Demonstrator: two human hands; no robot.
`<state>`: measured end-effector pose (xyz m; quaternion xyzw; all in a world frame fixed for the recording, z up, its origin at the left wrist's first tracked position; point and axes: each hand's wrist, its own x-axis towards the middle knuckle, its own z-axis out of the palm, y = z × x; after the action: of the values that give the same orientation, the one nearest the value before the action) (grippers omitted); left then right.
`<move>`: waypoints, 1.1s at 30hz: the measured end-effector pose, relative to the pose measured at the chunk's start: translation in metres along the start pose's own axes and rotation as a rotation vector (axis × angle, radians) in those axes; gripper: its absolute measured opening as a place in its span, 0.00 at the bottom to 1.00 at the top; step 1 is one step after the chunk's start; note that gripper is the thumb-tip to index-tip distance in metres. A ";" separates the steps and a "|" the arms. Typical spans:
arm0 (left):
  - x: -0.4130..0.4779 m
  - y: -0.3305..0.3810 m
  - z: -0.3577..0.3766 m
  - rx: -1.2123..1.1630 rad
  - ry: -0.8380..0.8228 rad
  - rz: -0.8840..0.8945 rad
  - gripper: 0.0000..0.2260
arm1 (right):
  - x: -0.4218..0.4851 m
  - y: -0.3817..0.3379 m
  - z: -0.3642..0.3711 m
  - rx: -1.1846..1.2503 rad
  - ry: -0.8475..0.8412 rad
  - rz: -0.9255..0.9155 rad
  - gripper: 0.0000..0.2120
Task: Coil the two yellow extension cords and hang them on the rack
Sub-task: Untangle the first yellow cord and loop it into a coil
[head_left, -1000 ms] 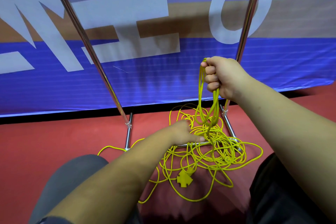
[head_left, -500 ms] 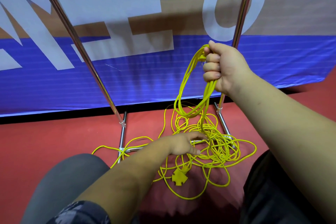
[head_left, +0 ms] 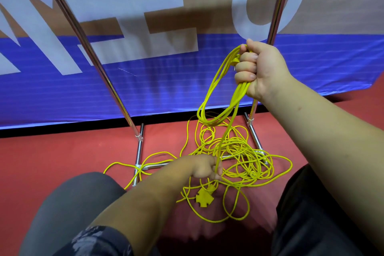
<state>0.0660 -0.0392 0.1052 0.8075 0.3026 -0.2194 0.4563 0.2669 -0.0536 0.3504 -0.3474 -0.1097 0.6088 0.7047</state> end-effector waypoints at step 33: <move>-0.272 0.047 -0.188 -0.985 0.619 0.312 0.13 | 0.002 0.075 0.030 -0.983 0.001 -0.052 0.07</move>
<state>-0.0829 0.0272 0.3975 0.5622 0.3654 0.2615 0.6942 0.1917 -0.0393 0.3253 -0.6362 -0.3926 0.4669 0.4723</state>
